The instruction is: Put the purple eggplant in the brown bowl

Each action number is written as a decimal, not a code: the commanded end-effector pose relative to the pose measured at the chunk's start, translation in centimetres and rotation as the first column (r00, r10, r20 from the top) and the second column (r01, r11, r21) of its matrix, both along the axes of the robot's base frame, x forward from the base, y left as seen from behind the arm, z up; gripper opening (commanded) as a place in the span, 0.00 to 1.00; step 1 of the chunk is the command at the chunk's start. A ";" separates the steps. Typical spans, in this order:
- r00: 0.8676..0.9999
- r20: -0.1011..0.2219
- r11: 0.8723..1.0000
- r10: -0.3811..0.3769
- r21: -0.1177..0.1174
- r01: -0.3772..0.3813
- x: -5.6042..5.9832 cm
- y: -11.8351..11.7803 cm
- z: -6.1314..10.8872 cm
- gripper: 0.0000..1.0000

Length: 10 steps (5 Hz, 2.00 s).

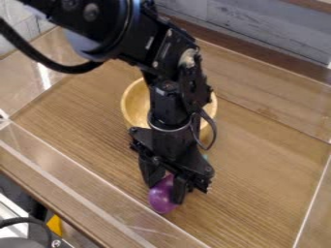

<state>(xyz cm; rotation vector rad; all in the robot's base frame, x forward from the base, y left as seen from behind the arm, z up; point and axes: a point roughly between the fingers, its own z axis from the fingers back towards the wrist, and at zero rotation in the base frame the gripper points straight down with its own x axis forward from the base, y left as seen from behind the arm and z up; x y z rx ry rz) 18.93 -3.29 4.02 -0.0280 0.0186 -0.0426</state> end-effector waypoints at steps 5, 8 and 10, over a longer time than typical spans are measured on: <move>1.000 0.023 1.000 0.014 -0.015 -0.014 1.1 0.4 0.4 1.00; 1.000 0.012 1.000 0.019 -0.016 -0.019 1.0 0.7 0.1 0.00; 1.000 0.006 1.000 0.025 -0.017 -0.025 0.9 0.9 -0.2 0.00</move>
